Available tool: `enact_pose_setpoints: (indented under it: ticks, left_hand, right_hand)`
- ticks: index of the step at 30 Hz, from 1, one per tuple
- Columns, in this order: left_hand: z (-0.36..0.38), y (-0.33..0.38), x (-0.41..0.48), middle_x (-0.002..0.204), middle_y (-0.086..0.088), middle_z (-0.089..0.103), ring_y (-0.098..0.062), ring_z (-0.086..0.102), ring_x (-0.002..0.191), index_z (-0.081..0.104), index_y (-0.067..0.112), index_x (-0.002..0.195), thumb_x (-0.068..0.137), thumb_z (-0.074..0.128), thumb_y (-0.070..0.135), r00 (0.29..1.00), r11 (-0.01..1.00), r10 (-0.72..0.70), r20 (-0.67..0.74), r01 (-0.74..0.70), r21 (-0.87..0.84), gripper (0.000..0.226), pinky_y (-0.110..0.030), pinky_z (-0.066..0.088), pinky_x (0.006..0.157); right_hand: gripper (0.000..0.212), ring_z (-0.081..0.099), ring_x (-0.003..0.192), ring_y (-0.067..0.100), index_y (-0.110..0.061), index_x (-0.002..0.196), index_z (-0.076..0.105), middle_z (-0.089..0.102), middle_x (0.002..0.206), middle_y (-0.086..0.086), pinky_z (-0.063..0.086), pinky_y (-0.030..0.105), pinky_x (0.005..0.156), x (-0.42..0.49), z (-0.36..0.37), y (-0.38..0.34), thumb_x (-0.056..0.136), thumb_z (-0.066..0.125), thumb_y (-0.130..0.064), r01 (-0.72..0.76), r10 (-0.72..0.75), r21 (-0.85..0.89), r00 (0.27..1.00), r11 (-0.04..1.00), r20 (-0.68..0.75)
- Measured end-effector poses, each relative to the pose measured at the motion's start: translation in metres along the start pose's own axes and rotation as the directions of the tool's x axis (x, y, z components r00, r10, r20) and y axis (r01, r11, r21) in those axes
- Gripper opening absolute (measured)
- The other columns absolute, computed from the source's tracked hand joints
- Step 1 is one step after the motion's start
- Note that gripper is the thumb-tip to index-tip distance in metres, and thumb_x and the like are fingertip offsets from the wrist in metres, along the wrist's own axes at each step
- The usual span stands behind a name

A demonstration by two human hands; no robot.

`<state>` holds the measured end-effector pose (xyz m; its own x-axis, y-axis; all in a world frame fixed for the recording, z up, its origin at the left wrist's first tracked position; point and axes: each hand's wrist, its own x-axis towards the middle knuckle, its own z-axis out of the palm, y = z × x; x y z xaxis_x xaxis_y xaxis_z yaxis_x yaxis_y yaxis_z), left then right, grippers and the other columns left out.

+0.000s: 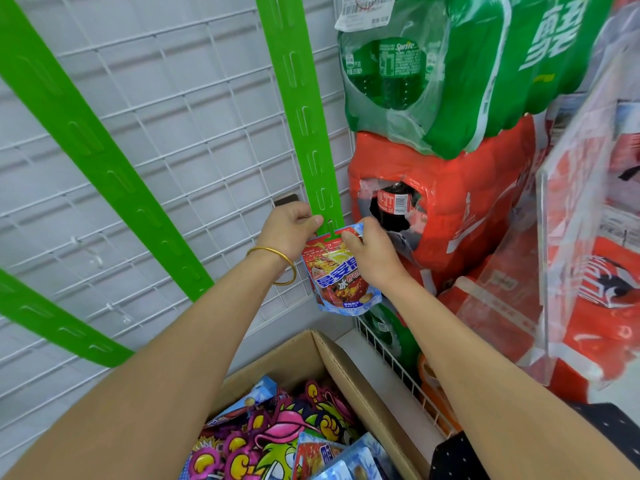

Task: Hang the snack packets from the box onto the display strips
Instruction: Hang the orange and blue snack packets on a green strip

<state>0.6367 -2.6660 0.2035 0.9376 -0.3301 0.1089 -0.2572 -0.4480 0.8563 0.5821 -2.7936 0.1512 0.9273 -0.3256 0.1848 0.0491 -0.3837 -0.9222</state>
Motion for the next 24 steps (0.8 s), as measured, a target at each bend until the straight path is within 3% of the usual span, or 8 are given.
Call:
enact_pose_setpoints:
  ticks: [3,6,12,16,18,20,22,24]
  left_hand:
    - [0.001,-0.001,0.001,0.088,-0.032,0.06,-0.025,0.056,0.076,0.056,-0.015,0.091,0.088,0.057,0.012,1.0,1.0,0.002,-0.004,-0.002,-0.016,0.027,-0.052,0.05,0.08]
    - [0.001,-0.004,0.004,0.08,-0.021,0.057,-0.023,0.053,0.074,0.056,-0.015,0.088,0.088,0.057,0.01,1.0,1.0,0.011,-0.013,-0.011,-0.027,0.026,-0.05,0.05,0.078]
    - [0.005,-0.01,0.01,0.077,-0.015,0.051,-0.021,0.047,0.074,0.057,-0.012,0.084,0.088,0.056,0.011,1.0,0.999,0.021,-0.01,-0.021,-0.029,0.024,-0.042,0.046,0.071]
    - [0.006,-0.01,0.001,0.084,-0.019,0.058,-0.024,0.055,0.077,0.06,-0.006,0.096,0.087,0.057,0.006,0.998,0.998,0.058,-0.015,-0.058,-0.004,0.016,-0.035,0.046,0.078]
    - [0.006,-0.01,-0.015,0.105,-0.02,0.063,-0.029,0.061,0.096,0.053,-0.001,0.116,0.087,0.058,0.006,0.997,0.996,0.076,-0.011,-0.075,0.037,0.031,-0.038,0.049,0.09]
    - [0.004,-0.017,-0.038,0.121,-0.015,0.057,-0.023,0.056,0.109,0.043,0.005,0.13,0.086,0.06,0.01,0.994,0.992,0.094,-0.055,-0.089,0.089,0.048,-0.032,0.045,0.095]
    - [0.0,-0.034,-0.064,0.129,-0.012,0.052,-0.019,0.05,0.117,0.039,0.006,0.134,0.085,0.062,0.013,0.99,0.99,0.097,-0.104,-0.085,0.114,0.054,-0.028,0.04,0.097]
    - [-0.004,-0.06,-0.091,0.131,-0.011,0.051,-0.018,0.049,0.118,0.042,0.004,0.131,0.085,0.062,0.012,0.993,0.991,0.056,-0.108,-0.042,0.124,0.051,-0.018,0.037,0.094]
  right_hand:
    - [0.018,0.049,0.08,0.021,-0.007,0.087,0.037,0.05,0.085,0.01,0.032,0.029,0.063,0.001,0.001,0.002,0.095,0.048,-0.017,0.003,-0.003,-0.035,1.0,0.999,-0.012]
    - [0.018,0.055,0.088,0.028,-0.007,0.091,0.039,0.056,0.093,0.017,0.04,0.035,0.07,0.0,0.005,0.004,0.093,0.053,-0.018,-0.001,-0.002,-0.074,0.999,0.997,-0.037]
    - [0.041,0.051,0.113,0.03,-0.004,0.126,0.037,0.049,0.124,0.017,0.044,0.042,0.093,-0.017,0.004,0.004,0.09,0.056,-0.011,-0.033,0.0,-0.298,0.994,0.954,-0.109]
    - [0.032,0.052,0.107,0.036,-0.004,0.118,0.038,0.049,0.119,0.018,0.044,0.045,0.089,-0.043,0.007,0.004,0.091,0.053,-0.014,-0.039,-0.001,-0.512,0.997,0.858,-0.078]
    - [0.032,0.053,0.104,0.037,-0.002,0.114,0.041,0.051,0.113,0.018,0.044,0.045,0.086,-0.056,0.011,0.001,0.091,0.054,-0.021,-0.059,0.061,-0.475,0.998,0.878,-0.011]
    - [0.031,0.056,0.098,0.035,0.0,0.111,0.046,0.054,0.099,0.015,0.047,0.043,0.082,-0.065,0.018,0.002,0.092,0.054,-0.024,-0.12,0.172,-0.31,0.974,0.943,0.145]
    - [0.029,0.06,0.088,0.027,-0.002,0.112,0.05,0.055,0.091,0.01,0.052,0.043,0.075,-0.079,0.027,0.009,0.093,0.052,-0.025,-0.234,0.285,-0.175,0.878,0.956,0.384]
    - [0.028,0.06,0.076,0.018,-0.006,0.111,0.057,0.057,0.087,0.001,0.052,0.031,0.065,-0.095,0.036,0.022,0.093,0.054,-0.026,-0.209,0.319,-0.249,0.744,0.946,0.587]
